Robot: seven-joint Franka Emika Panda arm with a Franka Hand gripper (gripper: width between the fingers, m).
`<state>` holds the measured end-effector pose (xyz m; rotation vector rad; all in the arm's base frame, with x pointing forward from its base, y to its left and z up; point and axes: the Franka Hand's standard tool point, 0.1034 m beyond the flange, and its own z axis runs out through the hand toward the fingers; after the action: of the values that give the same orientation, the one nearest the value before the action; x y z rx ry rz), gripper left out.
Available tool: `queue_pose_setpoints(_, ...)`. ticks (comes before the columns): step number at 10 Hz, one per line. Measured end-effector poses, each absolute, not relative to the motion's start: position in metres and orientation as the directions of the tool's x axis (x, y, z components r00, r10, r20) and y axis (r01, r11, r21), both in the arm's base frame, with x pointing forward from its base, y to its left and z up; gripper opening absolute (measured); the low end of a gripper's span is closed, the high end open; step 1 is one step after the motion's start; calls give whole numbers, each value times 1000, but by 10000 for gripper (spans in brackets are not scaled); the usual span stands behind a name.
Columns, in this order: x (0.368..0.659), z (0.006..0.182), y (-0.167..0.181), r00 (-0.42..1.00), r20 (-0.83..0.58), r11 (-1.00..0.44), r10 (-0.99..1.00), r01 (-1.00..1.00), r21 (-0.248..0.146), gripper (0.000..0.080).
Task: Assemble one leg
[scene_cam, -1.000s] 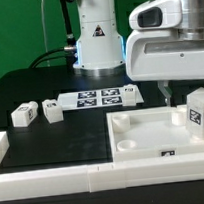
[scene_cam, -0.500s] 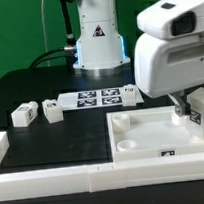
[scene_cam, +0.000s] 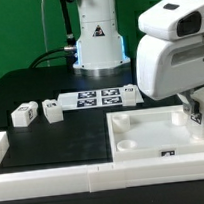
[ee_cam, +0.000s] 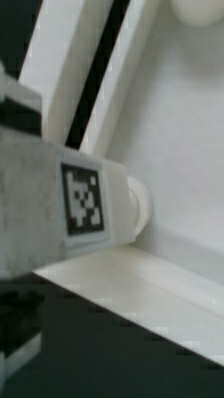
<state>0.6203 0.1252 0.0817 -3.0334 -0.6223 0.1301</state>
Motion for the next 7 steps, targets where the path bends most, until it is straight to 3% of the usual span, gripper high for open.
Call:
queue_pose_setpoints(1,620,82,125,916,-74,-919,394,391,-58,290)
queue_pose_setpoints(4,622,83,124,946,-65,-948,318,315,-55,291)
queue_pose_setpoints(7,620,82,119,997,-36,-996,-64,-66,-57,291)
